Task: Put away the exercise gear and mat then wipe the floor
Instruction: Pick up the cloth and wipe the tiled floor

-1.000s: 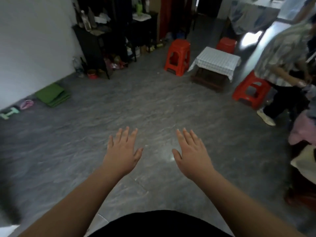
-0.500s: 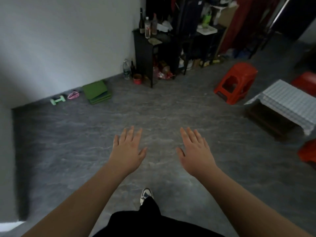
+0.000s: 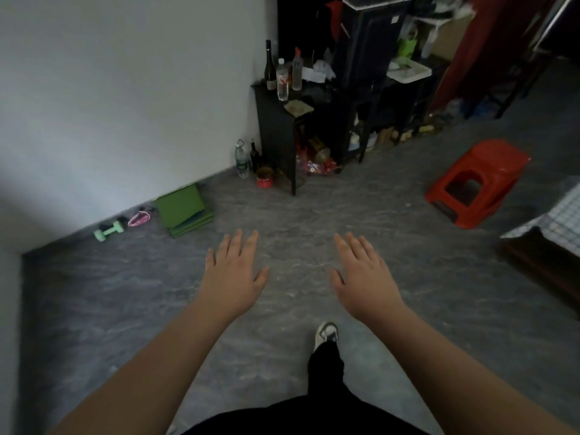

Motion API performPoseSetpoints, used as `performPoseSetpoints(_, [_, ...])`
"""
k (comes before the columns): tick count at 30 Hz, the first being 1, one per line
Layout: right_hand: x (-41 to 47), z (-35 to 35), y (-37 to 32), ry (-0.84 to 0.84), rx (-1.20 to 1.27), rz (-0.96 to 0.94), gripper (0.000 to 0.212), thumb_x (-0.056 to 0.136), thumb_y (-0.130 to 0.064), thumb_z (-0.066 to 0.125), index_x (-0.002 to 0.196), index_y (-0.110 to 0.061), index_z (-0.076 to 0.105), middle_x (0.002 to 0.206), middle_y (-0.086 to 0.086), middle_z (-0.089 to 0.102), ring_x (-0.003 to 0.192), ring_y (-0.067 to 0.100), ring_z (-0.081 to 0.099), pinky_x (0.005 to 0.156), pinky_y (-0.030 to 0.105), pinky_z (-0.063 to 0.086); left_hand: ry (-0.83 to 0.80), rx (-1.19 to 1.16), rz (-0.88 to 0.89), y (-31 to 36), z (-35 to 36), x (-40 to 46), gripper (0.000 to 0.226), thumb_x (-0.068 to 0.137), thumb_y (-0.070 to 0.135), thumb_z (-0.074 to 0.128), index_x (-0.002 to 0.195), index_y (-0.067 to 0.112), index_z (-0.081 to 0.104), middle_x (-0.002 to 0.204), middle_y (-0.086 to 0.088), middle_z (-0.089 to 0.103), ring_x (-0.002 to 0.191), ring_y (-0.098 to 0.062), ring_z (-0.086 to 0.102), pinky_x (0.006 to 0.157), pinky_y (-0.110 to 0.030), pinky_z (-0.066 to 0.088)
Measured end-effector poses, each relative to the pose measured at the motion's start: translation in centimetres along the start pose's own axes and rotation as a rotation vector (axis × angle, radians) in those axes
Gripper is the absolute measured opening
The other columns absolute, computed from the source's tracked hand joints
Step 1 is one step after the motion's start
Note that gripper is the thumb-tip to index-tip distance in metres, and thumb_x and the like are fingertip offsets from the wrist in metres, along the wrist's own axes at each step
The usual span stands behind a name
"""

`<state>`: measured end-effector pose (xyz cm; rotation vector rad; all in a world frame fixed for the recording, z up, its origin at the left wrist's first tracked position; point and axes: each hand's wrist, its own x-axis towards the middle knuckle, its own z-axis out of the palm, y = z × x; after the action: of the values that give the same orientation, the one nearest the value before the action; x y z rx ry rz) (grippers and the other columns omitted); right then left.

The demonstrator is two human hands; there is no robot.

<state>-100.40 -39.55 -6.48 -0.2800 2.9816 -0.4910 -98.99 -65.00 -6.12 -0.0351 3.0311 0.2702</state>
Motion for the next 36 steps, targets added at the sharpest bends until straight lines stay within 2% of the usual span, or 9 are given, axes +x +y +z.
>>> performPoseSetpoints(7, [21.9, -1.8, 4.2, -0.015, 0.007, -0.094, 0.067, 0.101, -0.048, 0.035, 0.157, -0.027, 0.005, 0.166, 0.001, 0.008, 0.152, 0.022, 0.002, 0.123, 0.044, 0.013, 0.028, -0.007, -0.106, 0.7, -1.5, 20.3, 0.074, 0.098, 0.058, 0.033, 0.156, 0.028, 0.000, 0.165, -0.006, 0.004, 0.151, -0.027, 0.004, 0.120, -0.052, 0.012])
performPoseSetpoints(13, [38.0, -5.9, 4.8, -0.008, -0.040, -0.196, 0.067, 0.100, -0.047, 0.035, 0.157, -0.027, 0.007, 0.166, 0.002, 0.010, 0.152, 0.023, 0.003, 0.123, 0.044, 0.014, 0.049, -0.003, -0.159, 1.0, -5.1, 34.7, 0.074, 0.098, 0.056, 0.036, 0.156, 0.028, 0.001, 0.165, -0.007, 0.004, 0.151, -0.027, 0.004, 0.120, -0.054, 0.013])
performPoseSetpoints(20, [54.5, -7.3, 6.4, -0.019, -0.069, -0.204, 0.068, 0.100, -0.050, 0.035, 0.157, -0.028, 0.006, 0.166, -0.001, 0.008, 0.153, 0.021, 0.002, 0.122, 0.046, 0.016, 0.045, -0.024, -0.154, -0.6, -5.7, 51.0, 0.073, 0.098, 0.058, 0.034, 0.156, 0.029, 0.001, 0.165, -0.006, 0.004, 0.151, -0.027, 0.003, 0.120, -0.054, 0.012])
performPoseSetpoints(26, [70.6, -6.4, 7.0, -0.022, -0.078, -0.164, 0.068, 0.099, -0.049, 0.037, 0.157, -0.027, 0.009, 0.166, -0.001, 0.011, 0.152, 0.020, 0.004, 0.122, 0.044, 0.017, 0.032, -0.047, -0.121, -3.6, -5.4, 68.2, 0.072, 0.098, 0.055, 0.035, 0.156, 0.029, 0.003, 0.164, -0.006, 0.008, 0.151, -0.028, 0.005, 0.120, -0.054, 0.013])
performPoseSetpoints(36, [93.5, -5.6, 8.8, -0.109, -0.070, -0.089, 0.067, 0.099, -0.048, 0.035, 0.157, -0.023, 0.012, 0.165, 0.003, 0.013, 0.152, 0.023, 0.005, 0.122, 0.046, 0.018, -0.080, -0.073, -0.037, -4.5, -4.7, 92.8, 0.068, 0.099, 0.054, 0.034, 0.156, 0.029, 0.007, 0.164, -0.005, 0.010, 0.150, -0.027, 0.008, 0.121, -0.049, 0.013])
